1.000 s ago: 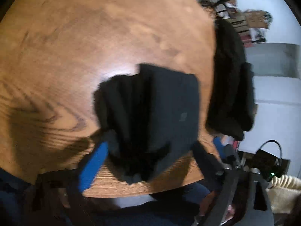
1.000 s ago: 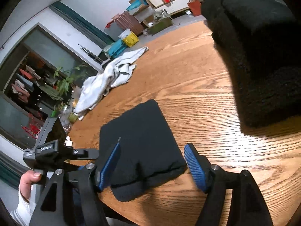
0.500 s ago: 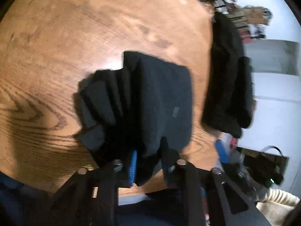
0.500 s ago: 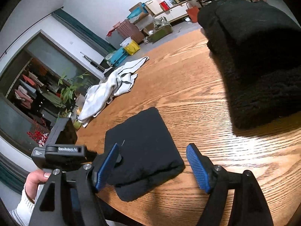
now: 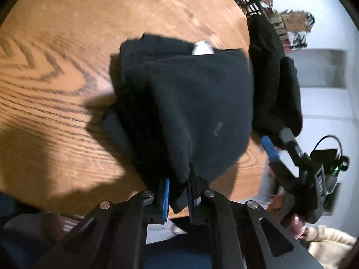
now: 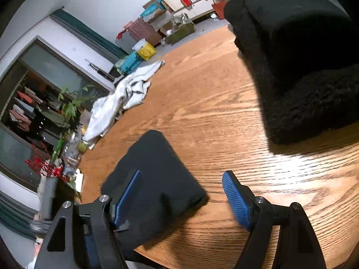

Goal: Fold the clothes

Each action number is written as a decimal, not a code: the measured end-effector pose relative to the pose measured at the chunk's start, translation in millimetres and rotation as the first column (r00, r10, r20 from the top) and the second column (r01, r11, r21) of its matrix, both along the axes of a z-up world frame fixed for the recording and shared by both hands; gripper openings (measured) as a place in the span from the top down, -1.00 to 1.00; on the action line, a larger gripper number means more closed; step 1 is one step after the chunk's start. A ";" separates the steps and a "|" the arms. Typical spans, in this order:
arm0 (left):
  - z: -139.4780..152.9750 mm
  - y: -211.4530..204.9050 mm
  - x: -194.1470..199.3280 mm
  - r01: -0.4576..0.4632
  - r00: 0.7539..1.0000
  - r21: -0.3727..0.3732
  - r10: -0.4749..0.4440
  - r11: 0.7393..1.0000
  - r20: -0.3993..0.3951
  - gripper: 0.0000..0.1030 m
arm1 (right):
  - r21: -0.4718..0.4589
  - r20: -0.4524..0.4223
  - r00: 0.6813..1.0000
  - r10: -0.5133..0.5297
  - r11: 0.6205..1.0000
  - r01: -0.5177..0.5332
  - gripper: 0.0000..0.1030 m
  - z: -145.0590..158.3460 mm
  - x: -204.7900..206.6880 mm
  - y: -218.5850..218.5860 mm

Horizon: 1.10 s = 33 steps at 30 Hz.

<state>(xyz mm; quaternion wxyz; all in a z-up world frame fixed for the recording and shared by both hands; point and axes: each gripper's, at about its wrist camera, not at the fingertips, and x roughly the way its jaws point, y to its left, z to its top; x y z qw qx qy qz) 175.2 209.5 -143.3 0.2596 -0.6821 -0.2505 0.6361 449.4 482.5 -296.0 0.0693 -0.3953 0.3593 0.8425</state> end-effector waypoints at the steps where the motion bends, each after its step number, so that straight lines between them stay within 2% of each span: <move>1: 0.5 0.8 -2.1 0.019 1.000 -0.001 -0.019 1.000 -0.003 0.67 | 0.010 0.013 1.000 0.009 1.000 -0.009 -0.52 -1.7 -2.9 -2.0; 7: 4.4 4.6 -13.9 0.120 0.993 0.000 -0.120 0.993 -0.005 0.60 | 0.110 0.097 0.991 0.093 0.988 -0.103 -0.51 -10.3 -39.4 -16.4; 9: 14.6 1.9 -16.4 0.151 0.988 -0.031 -0.152 0.988 -0.039 0.27 | 0.102 0.149 0.986 0.069 0.991 -0.085 -0.51 -24.0 -47.7 -17.8; 11: 28.3 -2.6 -17.5 0.171 0.979 -0.086 -0.179 0.982 -0.101 -0.24 | 0.001 0.179 0.983 0.024 1.000 -0.025 -0.49 -38.5 -43.9 -15.0; 13: 38.3 -10.1 -15.0 0.133 0.968 -0.172 -0.165 0.976 -0.189 -0.53 | -0.122 0.179 0.984 -0.016 0.992 0.038 -0.39 -46.0 -33.3 -10.5; 15: 44.6 -25.3 -12.4 0.090 0.956 -0.220 -0.146 0.971 -0.253 -0.53 | -0.190 0.176 0.984 -0.040 0.979 0.073 -0.28 -51.0 -25.5 -8.9; 18: 41.2 -44.3 -15.2 0.047 0.962 -0.176 -0.092 0.983 -0.257 -0.53 | -0.215 0.174 0.982 -0.071 0.971 0.108 -0.24 -52.3 -19.1 -12.3; 21: 35.0 -37.7 -23.8 0.068 0.963 -0.133 -0.100 0.989 -0.249 -0.53 | -0.187 0.180 0.980 -0.086 0.975 0.120 -0.23 -50.0 -17.4 -24.0; 22: 35.0 -29.0 -28.4 0.076 0.959 -0.131 -0.109 0.988 -0.263 -0.50 | -0.175 0.180 0.980 -0.081 0.978 0.113 -0.24 -48.9 -17.9 -28.9; 23: 35.2 -21.5 -33.1 0.085 0.954 -0.128 -0.118 0.988 -0.277 -0.14 | -0.168 0.179 0.982 -0.066 0.981 0.096 -0.25 -47.4 -19.2 -32.6; 25: 38.5 -16.2 -42.6 0.124 0.945 -0.126 -0.155 0.984 -0.288 0.74 | -0.154 0.173 0.984 -0.036 0.986 0.063 -0.29 -43.6 -21.5 -35.3; 27: 47.8 -11.4 -50.1 0.142 0.933 -0.158 -0.185 0.977 -0.307 0.78 | -0.130 0.157 0.987 -0.031 0.990 0.052 -0.40 -38.0 -21.7 -31.0; 29: 53.4 -11.2 -49.5 0.159 0.922 -0.179 -0.210 0.971 -0.324 0.80 | -0.089 0.160 0.984 -0.077 0.992 0.092 -0.52 -35.7 -18.8 -21.0; 33: 70.7 -14.3 -54.6 0.154 0.912 -0.142 -0.196 0.978 -0.361 0.80 | -0.126 0.165 0.976 -0.141 0.979 0.163 -0.53 -43.0 -11.9 -2.1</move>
